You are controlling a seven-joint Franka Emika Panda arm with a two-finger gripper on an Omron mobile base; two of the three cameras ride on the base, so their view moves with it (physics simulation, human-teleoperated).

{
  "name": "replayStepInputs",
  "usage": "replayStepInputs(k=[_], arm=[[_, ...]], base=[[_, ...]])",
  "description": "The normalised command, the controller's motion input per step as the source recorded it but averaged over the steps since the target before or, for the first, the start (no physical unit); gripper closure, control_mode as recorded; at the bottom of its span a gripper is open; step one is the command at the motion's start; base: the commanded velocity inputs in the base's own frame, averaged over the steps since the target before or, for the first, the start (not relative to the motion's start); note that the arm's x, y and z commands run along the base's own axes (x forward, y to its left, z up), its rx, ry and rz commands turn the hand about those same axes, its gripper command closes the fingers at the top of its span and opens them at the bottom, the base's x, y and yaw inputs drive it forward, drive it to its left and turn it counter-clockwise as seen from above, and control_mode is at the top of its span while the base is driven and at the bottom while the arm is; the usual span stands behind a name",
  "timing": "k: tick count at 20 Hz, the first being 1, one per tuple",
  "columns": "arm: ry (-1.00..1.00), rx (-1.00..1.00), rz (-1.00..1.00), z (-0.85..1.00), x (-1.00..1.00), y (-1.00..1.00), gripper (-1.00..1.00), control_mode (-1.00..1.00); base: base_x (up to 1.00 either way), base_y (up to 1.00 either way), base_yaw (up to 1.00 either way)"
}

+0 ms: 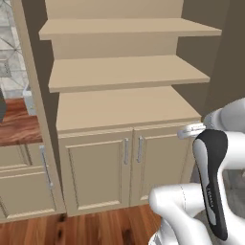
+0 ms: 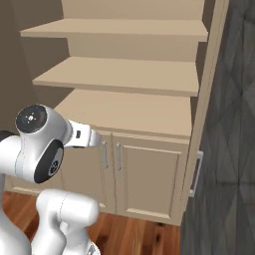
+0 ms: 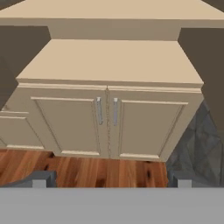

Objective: Pick up the bowls on the counter and stack them on top of one another in the open cabinet. Place the smaller bowl on top of the larger bowl.

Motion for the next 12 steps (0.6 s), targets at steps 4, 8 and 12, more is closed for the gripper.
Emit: replayStepInputs(k=[4,8,12], arm=[[0.00,0.00,0.00,0.00,0.00,0.00,-1.00,1.00],[0.00,0.00,0.00,0.00,0.00,0.00,-1.00,1.00],[0.00,0.00,0.00,0.00,0.00,0.00,-1.00,1.00]], base=[[-0.53,-0.06,0.01],[-0.53,-0.02,0.01],[-0.47,0.00,0.00]])
